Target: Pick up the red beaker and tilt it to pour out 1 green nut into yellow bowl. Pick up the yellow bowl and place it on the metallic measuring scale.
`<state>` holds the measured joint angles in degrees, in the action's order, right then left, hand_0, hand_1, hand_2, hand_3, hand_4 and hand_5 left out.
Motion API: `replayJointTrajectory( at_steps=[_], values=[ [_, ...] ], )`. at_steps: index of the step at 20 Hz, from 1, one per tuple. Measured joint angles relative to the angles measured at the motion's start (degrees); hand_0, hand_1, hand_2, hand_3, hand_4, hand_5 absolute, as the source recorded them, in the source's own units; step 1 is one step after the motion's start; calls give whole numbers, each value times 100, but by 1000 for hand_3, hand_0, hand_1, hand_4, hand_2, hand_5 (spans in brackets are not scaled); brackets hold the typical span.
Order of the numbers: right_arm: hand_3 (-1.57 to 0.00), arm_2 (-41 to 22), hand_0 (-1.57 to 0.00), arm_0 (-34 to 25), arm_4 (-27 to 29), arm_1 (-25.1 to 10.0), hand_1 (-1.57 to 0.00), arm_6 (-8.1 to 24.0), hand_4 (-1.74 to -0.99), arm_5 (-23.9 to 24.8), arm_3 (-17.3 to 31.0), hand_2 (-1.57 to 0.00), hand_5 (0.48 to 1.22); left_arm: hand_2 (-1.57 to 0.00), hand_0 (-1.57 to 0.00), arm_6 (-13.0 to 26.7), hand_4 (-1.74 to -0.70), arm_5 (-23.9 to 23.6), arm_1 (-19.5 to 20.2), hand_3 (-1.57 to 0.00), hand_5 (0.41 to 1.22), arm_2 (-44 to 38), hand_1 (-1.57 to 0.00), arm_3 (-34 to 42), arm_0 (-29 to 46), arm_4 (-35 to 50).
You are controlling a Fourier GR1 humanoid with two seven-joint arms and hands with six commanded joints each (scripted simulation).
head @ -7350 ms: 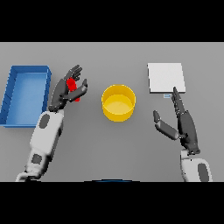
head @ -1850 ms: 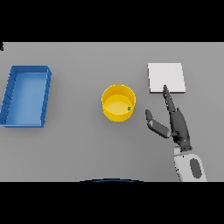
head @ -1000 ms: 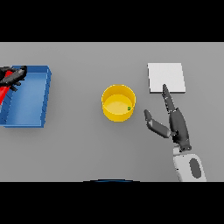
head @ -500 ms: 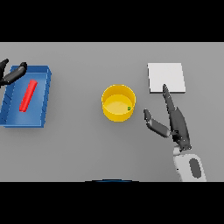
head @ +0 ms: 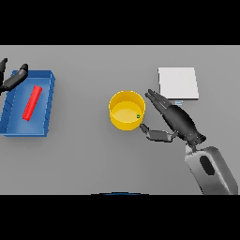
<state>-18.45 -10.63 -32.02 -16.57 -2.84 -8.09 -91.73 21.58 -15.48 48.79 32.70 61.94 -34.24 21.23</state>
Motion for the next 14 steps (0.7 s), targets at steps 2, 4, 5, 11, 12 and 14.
replayJointTrajectory(
  at_steps=[2, 4, 5, 11, 12, 14],
  values=[
    [1, -369, 1, -417, -464, -354, 1, -280, -1233, -304, 141, 1, 703, -3, -4, 28, -716, 52, 5, -2, 667, -20, -3, 10, -48, 39],
    [1, -740, 1, -845, -894, -547, 1, -561, -1228, -488, 369, 1, 703, -2, -2, -2, -712, 42, -61, -1, 672, 52, -2, -3, 1, -4],
    [1, -876, 1, -1000, -1043, -650, 1, -596, -1223, -639, 383, 1, 705, -1, -1, 12, -712, 53, -50, -1, 676, 37, -1, -20, -21, 2],
    [1, -1559, 1, -1990, -1556, -689, 1, -939, -1219, -1225, 1256, 1, 705, 0, 0, -89, -722, 54, -49, 1, 688, -11, 0, 22, 34, 74],
    [1, -1657, 1, -2097, -1614, -714, 1, -987, -1223, -1360, 1337, 1, 705, 1, 0, -69, -722, 50, -3, 1, 687, -45, 1, 42, 74, 109],
    [1, -1838, 1, -2322, -1759, -629, 1, -912, -1224, -1498, 1589, 1, 703, 1, 1, -127, -722, 40, -31, 1, 687, -45, 1, 35, 145, 128]
  ],
)
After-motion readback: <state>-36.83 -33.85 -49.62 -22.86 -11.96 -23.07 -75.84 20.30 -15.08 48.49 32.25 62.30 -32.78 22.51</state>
